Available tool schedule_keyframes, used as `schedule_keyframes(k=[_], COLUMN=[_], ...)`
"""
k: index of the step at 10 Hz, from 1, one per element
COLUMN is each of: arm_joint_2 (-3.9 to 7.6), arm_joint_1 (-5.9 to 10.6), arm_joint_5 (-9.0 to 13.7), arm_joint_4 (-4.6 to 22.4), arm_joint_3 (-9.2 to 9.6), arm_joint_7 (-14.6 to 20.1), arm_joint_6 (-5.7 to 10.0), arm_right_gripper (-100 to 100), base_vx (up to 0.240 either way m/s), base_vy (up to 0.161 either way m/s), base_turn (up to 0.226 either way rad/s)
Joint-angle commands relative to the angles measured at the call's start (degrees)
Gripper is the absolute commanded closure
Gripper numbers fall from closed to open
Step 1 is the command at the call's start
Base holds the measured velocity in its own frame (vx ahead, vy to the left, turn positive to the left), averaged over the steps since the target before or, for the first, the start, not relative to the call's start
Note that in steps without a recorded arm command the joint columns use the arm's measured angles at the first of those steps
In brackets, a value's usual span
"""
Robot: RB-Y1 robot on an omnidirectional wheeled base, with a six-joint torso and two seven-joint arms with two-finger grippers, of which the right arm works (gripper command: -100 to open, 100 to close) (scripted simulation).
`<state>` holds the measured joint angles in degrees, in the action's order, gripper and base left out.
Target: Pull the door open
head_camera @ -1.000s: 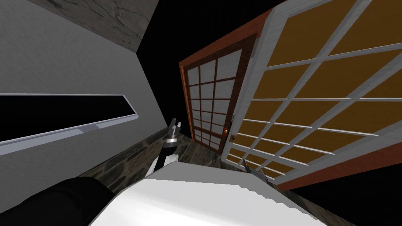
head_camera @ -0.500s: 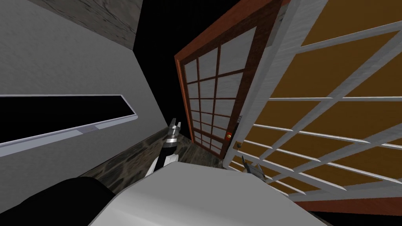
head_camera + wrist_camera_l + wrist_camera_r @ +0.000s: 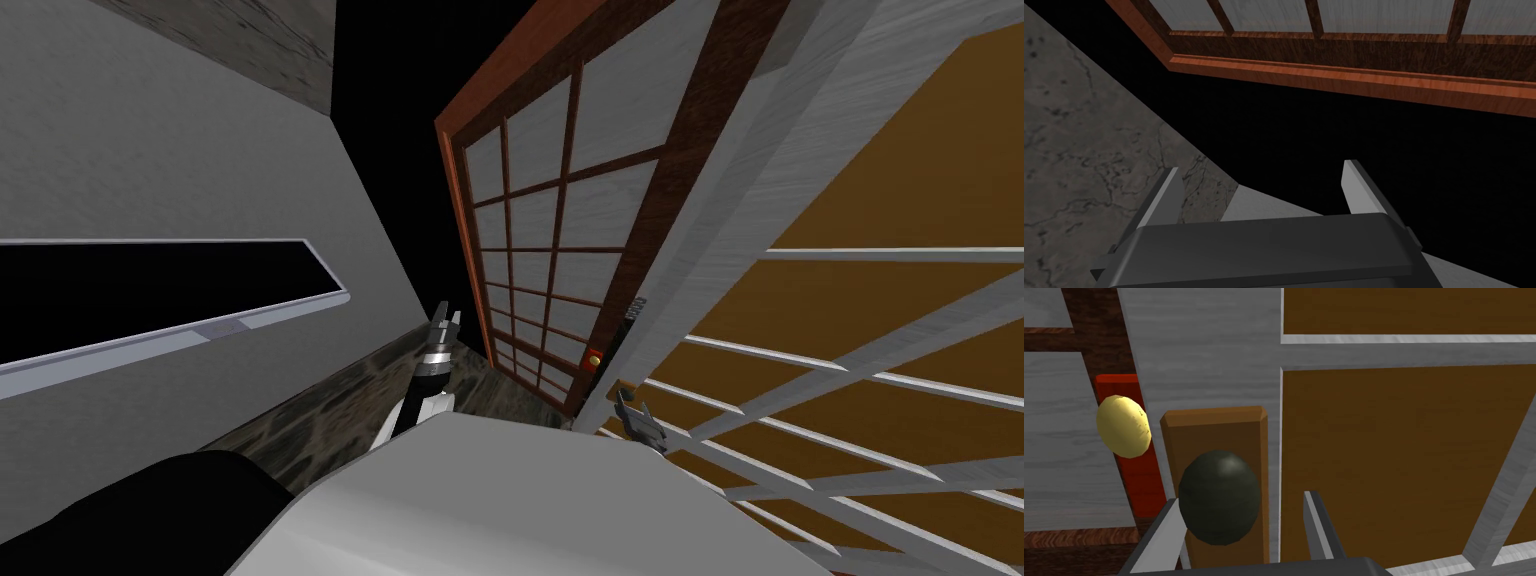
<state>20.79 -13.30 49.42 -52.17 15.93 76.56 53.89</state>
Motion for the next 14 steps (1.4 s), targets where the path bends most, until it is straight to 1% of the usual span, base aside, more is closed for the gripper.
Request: schedule_keyframes(k=[1,5,6,9,11,14], arm_joint_2=[0.11,0.11,-0.06,0.47,1.29,3.57], arm_joint_1=[-0.10,-0.10,-1.01,-2.12,-2.82,-3.31], arm_joint_5=[0.1,0.1,-0.2,-0.5,-1.0,-2.5], arm_joint_4=[0.1,0.1,0.5,0.7,0.7,0.0], arm_joint_3=[-0.14,-0.14,0.65,1.36,2.38,5.12], arm_joint_7=[0.1,0.1,0.3,0.9,1.9,4.6], arm_joint_6=[0.08,0.08,-0.14,0.20,0.73,2.20], arm_right_gripper=[100,100,100,100,100,100], base_vx=[-0.019,-0.009,-0.102,-0.184,-0.206,-0.209], base_vy=[0.024,0.004,-0.019,0.010,-0.020,-0.057], base_turn=[0.057,-0.008,0.011,-0.005,0.060,0.155])
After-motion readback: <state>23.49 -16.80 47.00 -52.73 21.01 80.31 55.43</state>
